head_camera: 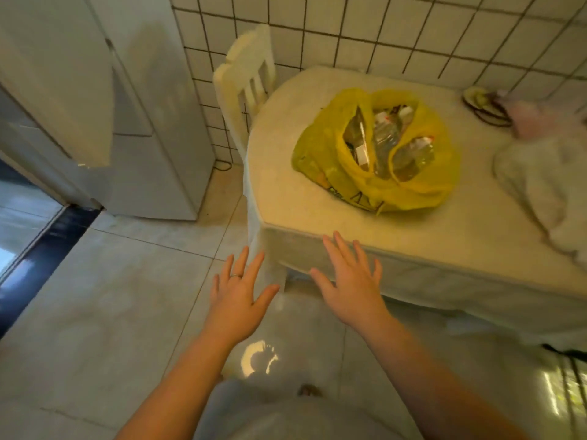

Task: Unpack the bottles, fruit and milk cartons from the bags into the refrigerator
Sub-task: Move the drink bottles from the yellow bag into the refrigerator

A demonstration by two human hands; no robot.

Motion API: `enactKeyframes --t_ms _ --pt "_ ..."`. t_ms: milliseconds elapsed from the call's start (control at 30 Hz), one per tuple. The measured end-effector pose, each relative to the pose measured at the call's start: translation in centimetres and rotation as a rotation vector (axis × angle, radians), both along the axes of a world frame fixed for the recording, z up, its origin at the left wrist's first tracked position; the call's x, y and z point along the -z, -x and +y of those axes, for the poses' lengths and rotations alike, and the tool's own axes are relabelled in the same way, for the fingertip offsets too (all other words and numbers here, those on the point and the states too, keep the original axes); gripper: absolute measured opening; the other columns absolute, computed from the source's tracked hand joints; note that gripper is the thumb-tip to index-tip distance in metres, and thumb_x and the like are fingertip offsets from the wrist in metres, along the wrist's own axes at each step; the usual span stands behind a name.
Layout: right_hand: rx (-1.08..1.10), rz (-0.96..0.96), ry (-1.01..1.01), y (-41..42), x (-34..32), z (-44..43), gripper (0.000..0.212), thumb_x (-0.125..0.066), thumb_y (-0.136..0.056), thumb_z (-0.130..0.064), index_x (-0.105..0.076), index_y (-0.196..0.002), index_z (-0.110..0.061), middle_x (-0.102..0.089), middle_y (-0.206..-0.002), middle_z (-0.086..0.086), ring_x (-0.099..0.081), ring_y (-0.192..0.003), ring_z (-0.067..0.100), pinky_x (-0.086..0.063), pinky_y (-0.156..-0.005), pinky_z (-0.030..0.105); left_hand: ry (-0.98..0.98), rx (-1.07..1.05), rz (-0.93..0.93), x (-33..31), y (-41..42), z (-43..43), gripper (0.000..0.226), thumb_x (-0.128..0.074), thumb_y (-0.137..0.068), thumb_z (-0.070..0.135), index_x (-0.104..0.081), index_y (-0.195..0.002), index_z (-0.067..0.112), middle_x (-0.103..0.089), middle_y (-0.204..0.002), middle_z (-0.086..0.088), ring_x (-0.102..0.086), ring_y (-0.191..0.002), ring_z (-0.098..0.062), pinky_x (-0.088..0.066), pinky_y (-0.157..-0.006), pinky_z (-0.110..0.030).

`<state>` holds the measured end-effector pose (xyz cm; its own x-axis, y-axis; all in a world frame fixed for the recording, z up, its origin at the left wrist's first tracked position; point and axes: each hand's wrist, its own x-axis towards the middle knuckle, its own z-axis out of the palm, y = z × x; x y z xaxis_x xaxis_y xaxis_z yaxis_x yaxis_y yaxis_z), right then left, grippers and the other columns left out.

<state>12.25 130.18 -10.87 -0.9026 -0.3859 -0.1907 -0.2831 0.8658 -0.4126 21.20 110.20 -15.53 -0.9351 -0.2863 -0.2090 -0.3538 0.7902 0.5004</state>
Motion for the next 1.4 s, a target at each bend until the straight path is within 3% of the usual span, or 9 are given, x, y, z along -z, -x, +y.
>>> enactKeyframes --t_ms 333,467,600,900,1033,1100,1200,1267,1400 --pt "0.166 0.016 0.063 7.1 -0.5 8.9 0.064 -0.041 -0.100 -0.054 -0.014 -0.155 -0.041 -0.004 -0.165 -0.016 0.001 -0.153 0.019 0.001 -0.121 0.055 -0.044 0.170 0.100 -2.0 11.3 8.1 0.073 -0.037 -0.093 0.070 -0.016 -0.157 0.040 -0.008 -0.167 0.006 -0.006 -0.153 -0.024 -0.015 -0.122 -0.046" --pt "0.191 0.104 0.071 11.8 -0.8 10.1 0.065 -0.042 -0.096 -0.059 -0.022 -0.154 -0.040 -0.014 -0.164 -0.015 -0.011 -0.152 0.022 -0.010 -0.119 0.056 0.001 0.208 0.178 -2.7 17.2 9.5 0.076 -0.029 -0.087 0.075 -0.027 -0.154 0.038 -0.018 -0.165 0.002 -0.016 -0.151 -0.028 -0.019 -0.121 -0.044" --pt "0.188 0.172 0.074 17.4 -1.9 10.5 0.070 -0.041 -0.087 -0.059 -0.029 -0.153 -0.038 -0.022 -0.162 -0.014 -0.017 -0.151 0.023 -0.017 -0.117 0.055 -0.016 0.247 0.270 -4.0 23.5 10.2 0.069 -0.039 -0.088 0.068 -0.042 -0.147 0.032 -0.031 -0.160 -0.002 -0.026 -0.147 -0.030 -0.028 -0.118 -0.046" --pt "-0.112 0.338 -0.276 31.3 -3.1 11.0 0.081 -0.065 -0.079 -0.050 -0.032 -0.152 -0.037 -0.020 -0.164 -0.004 -0.015 -0.151 0.033 -0.016 -0.114 0.063 0.001 0.315 0.289 -5.9 36.4 10.3 0.054 -0.066 -0.092 0.036 -0.050 -0.143 0.027 -0.041 -0.153 0.000 -0.035 -0.138 -0.024 -0.035 -0.112 -0.037" --pt "-0.299 0.369 -0.381 35.6 -3.8 10.8 0.071 -0.040 -0.076 -0.043 -0.043 -0.146 -0.035 -0.021 -0.165 -0.001 -0.017 -0.149 0.039 -0.016 -0.113 0.066 0.122 0.305 0.277 -5.8 39.8 9.7 0.050 -0.067 -0.090 0.036 -0.054 -0.138 0.030 -0.044 -0.151 0.003 -0.035 -0.137 -0.025 -0.037 -0.107 -0.044" --pt "-0.378 0.371 -0.442 37.2 -3.6 10.6 0.065 -0.054 -0.076 -0.035 -0.049 -0.141 -0.034 -0.023 -0.164 0.000 -0.019 -0.149 0.039 -0.016 -0.113 0.068 0.135 0.298 0.254 -5.6 40.6 9.9 0.049 -0.067 -0.090 0.038 -0.053 -0.137 0.032 -0.042 -0.151 0.005 -0.033 -0.138 -0.025 -0.036 -0.107 -0.045" --pt "-0.449 0.418 -0.470 38.5 -2.9 10.3 0.062 -0.078 -0.067 -0.024 -0.062 -0.127 -0.031 -0.046 -0.151 0.003 -0.039 -0.139 0.036 -0.026 -0.111 0.065 0.114 0.309 0.228 -4.9 41.3 10.5 0.050 -0.067 -0.090 0.039 -0.052 -0.138 0.032 -0.042 -0.149 0.005 -0.038 -0.133 -0.024 -0.039 -0.107 -0.043" --pt "-0.458 0.510 -0.424 39.3 -2.5 10.4 0.049 -0.083 -0.063 -0.021 -0.070 -0.110 -0.027 -0.064 -0.126 0.003 -0.057 -0.119 0.032 -0.034 -0.107 0.058 0.062 0.307 0.213 -4.5 41.4 11.0 0.047 -0.067 -0.091 0.036 -0.055 -0.136 0.029 -0.045 -0.144 0.004 -0.045 -0.127 -0.023 -0.042 -0.105 -0.041" --pt "-0.463 0.724 -0.227 41.2 -2.8 12.2 0.027 -0.082 -0.067 -0.016 -0.069 -0.090 -0.024 -0.066 -0.094 -0.002 -0.062 -0.094 0.027 -0.030 -0.103 0.048 0.138 0.221 0.229 -4.4 40.8 12.7 0.040 -0.062 -0.091 0.046 -0.061 -0.128 0.032 -0.050 -0.141 0.006 -0.043 -0.130 -0.026 -0.039 -0.103 -0.043"
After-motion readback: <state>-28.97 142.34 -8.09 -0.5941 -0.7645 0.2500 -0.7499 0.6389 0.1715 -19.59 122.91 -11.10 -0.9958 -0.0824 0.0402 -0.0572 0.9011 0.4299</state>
